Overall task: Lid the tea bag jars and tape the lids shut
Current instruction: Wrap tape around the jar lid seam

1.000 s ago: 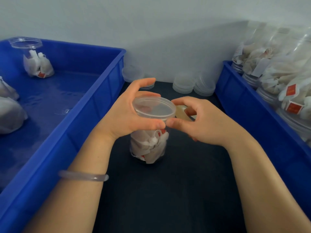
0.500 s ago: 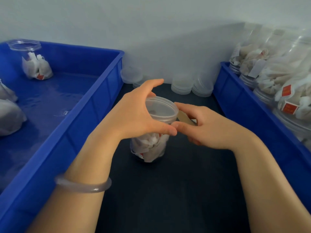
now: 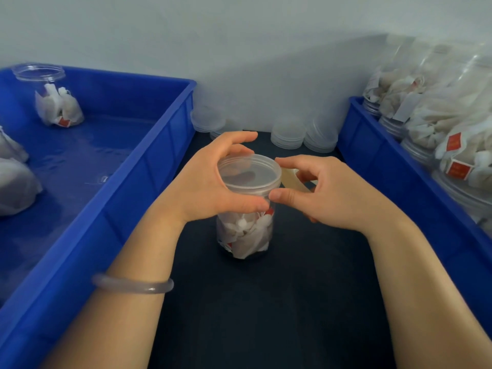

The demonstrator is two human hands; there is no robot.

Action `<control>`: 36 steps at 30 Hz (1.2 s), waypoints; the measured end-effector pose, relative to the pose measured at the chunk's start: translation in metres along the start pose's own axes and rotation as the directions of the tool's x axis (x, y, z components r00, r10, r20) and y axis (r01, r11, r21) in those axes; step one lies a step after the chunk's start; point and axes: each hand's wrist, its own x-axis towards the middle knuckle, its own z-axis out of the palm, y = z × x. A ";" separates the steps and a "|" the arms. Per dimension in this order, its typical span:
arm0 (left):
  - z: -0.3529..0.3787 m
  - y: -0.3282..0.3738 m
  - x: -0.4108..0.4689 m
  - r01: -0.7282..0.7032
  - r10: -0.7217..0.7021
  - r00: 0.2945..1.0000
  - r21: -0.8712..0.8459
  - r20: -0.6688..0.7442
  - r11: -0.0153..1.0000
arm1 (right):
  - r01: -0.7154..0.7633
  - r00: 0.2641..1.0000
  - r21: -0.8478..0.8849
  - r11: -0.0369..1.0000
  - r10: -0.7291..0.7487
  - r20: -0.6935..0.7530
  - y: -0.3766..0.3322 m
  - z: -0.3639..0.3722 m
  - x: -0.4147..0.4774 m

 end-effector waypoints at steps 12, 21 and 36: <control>-0.004 0.021 0.002 0.045 -0.075 0.990 0.226 0.123 0.973 | -0.012 0.999 -0.031 0.999 0.013 0.037 0.002 0.001 -0.002; -0.008 0.023 -0.004 0.048 -0.072 0.988 0.173 0.137 0.984 | 0.071 0.984 0.125 0.990 -0.090 0.156 0.000 -0.007 -0.007; 0.012 0.067 0.030 0.257 -0.476 0.854 0.628 0.208 0.735 | -0.021 0.995 -0.070 0.997 0.027 0.096 -0.009 0.011 -0.002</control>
